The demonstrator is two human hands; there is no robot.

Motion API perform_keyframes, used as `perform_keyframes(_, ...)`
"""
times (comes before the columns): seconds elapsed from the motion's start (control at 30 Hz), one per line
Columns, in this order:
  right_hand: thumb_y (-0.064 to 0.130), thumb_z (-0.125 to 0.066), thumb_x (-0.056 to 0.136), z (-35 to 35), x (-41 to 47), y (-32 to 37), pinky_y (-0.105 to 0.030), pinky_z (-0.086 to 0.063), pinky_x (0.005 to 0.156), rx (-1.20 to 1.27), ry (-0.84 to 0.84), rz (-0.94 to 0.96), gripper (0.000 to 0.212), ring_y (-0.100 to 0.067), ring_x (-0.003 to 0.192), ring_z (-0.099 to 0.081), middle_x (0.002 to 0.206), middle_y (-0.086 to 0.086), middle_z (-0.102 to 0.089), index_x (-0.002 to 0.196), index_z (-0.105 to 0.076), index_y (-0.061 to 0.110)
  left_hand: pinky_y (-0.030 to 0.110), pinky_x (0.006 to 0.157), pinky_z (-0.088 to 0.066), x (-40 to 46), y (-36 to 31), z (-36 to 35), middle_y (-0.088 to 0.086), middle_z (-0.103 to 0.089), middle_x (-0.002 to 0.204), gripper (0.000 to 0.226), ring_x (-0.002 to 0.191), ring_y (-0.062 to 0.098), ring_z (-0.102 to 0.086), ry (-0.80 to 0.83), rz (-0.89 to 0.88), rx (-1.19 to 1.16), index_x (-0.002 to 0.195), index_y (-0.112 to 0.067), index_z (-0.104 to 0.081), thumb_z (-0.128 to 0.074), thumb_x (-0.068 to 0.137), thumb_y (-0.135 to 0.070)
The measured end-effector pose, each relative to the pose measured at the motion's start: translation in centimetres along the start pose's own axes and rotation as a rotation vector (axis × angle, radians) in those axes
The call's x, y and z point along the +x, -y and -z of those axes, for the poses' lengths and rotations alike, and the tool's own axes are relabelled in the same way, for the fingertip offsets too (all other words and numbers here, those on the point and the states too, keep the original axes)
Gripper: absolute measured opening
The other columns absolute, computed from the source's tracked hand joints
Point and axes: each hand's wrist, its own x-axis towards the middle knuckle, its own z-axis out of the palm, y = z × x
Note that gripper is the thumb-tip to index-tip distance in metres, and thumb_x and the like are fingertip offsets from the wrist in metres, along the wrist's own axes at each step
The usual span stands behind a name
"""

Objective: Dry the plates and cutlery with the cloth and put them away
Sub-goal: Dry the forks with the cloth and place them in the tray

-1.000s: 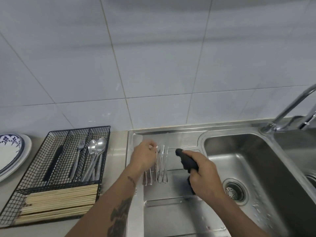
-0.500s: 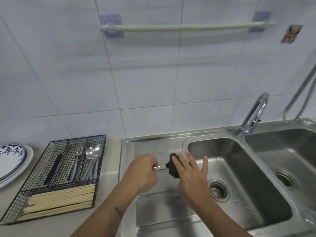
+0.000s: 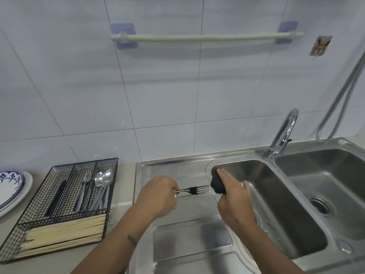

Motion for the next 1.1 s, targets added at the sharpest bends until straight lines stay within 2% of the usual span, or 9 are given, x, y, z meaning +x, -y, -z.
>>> perform_keyframes(0.2,-0.002,-0.048,0.066,-0.2,-0.1,4.0,-0.052,-0.019,0.118,0.077,-0.066,0.265,0.074,-0.016,0.13,-0.049,0.139,0.003,-0.056,0.136,-0.056,0.018,0.035,0.079,-0.057,0.3,0.4,-0.5,0.003,-0.069,0.097,0.026,0.084,0.021,-0.065,0.023,0.051,-0.031,0.104,-0.019,-0.075,-0.051,0.094,-0.016)
perform_keyframes(0.3,0.003,-0.055,0.062,-1.5,-0.9,4.7,-0.056,-0.026,0.113,-0.039,-0.004,0.481,0.069,-0.022,0.126,-0.055,0.133,-0.001,-0.061,0.13,-0.061,0.017,0.03,0.064,-0.052,0.3,0.4,-0.2,-0.001,-0.067,0.08,0.021,0.072,0.017,-0.064,0.014,0.053,-0.041,0.083,-0.021,-0.069,-0.051,0.092,-0.019)
perform_keyframes(0.37,0.007,-0.061,0.064,-2.5,-1.4,4.0,-0.055,-0.024,0.112,-0.134,0.059,0.527,0.069,-0.025,0.128,-0.054,0.134,-0.002,-0.06,0.131,-0.061,0.018,0.031,0.061,-0.052,0.4,0.7,0.1,-0.002,-0.065,0.073,0.025,0.066,0.017,-0.065,-0.008,0.059,-0.034,0.071,-0.023,-0.061,-0.051,0.093,-0.022)
perform_keyframes(0.5,0.006,-0.07,0.066,-3.8,-1.8,3.3,-0.057,-0.023,0.114,-0.197,0.106,0.407,0.074,-0.026,0.132,-0.05,0.138,0.0,-0.058,0.137,-0.056,0.021,0.026,0.06,-0.044,0.0,1.3,-0.6,-0.002,-0.066,0.079,0.024,0.073,0.017,-0.063,0.042,0.078,-0.013,0.07,-0.024,-0.061,-0.055,0.094,-0.022)
perform_keyframes(0.63,0.01,-0.064,0.067,-4.8,-1.9,3.7,-0.052,-0.026,0.113,-0.155,0.115,0.499,0.07,-0.023,0.13,-0.052,0.137,0.001,-0.059,0.135,-0.056,0.021,0.024,0.057,-0.042,0.4,1.6,-0.6,-0.001,-0.066,0.078,0.026,0.068,0.015,-0.062,0.058,0.071,-0.081,0.07,-0.024,-0.063,-0.055,0.094,-0.021)
perform_keyframes(0.83,-0.003,-0.06,0.073,-4.3,-1.4,0.4,-0.045,-0.019,0.117,-0.089,0.158,0.145,0.072,-0.02,0.134,-0.047,0.141,0.004,-0.055,0.139,-0.052,0.024,0.031,0.078,-0.056,0.3,2.6,-2.5,-0.004,-0.071,0.096,0.021,0.084,0.015,-0.065,0.074,0.128,-0.083,0.088,-0.022,-0.075,-0.054,0.093,-0.022)
perform_keyframes(0.9,-0.009,-0.056,0.068,-4.0,-0.9,0.1,-0.048,-0.028,0.115,0.005,0.112,0.085,0.073,-0.019,0.127,-0.052,0.135,0.005,-0.059,0.134,-0.056,0.023,0.021,0.065,-0.049,0.5,3.3,-3.0,-0.011,-0.067,0.087,0.018,0.074,0.006,-0.061,0.052,0.153,-0.179,0.086,-0.024,-0.074,-0.058,0.094,-0.023)
perform_keyframes(0.97,-0.013,-0.052,0.065,-3.5,-0.6,0.3,-0.049,-0.041,0.102,0.145,0.045,0.03,0.072,-0.018,0.113,-0.058,0.125,0.007,-0.064,0.128,-0.06,0.022,0.015,0.054,-0.039,0.7,3.5,-3.6,-0.013,-0.065,0.073,0.02,0.063,0.0,-0.056,0.004,0.18,-0.278,0.081,-0.028,-0.072,-0.059,0.094,-0.021)
perform_keyframes(1.1,-0.015,-0.046,0.07,-2.7,0.0,1.7,-0.04,-0.051,0.087,0.387,0.002,0.016,0.069,-0.014,0.099,-0.06,0.109,0.009,-0.066,0.126,-0.061,0.024,0.011,0.057,-0.045,1.1,2.6,-4.3,-0.007,-0.066,0.073,0.021,0.067,0.007,-0.064,-0.062,0.225,-0.566,0.078,-0.027,-0.063,-0.063,0.093,-0.013)
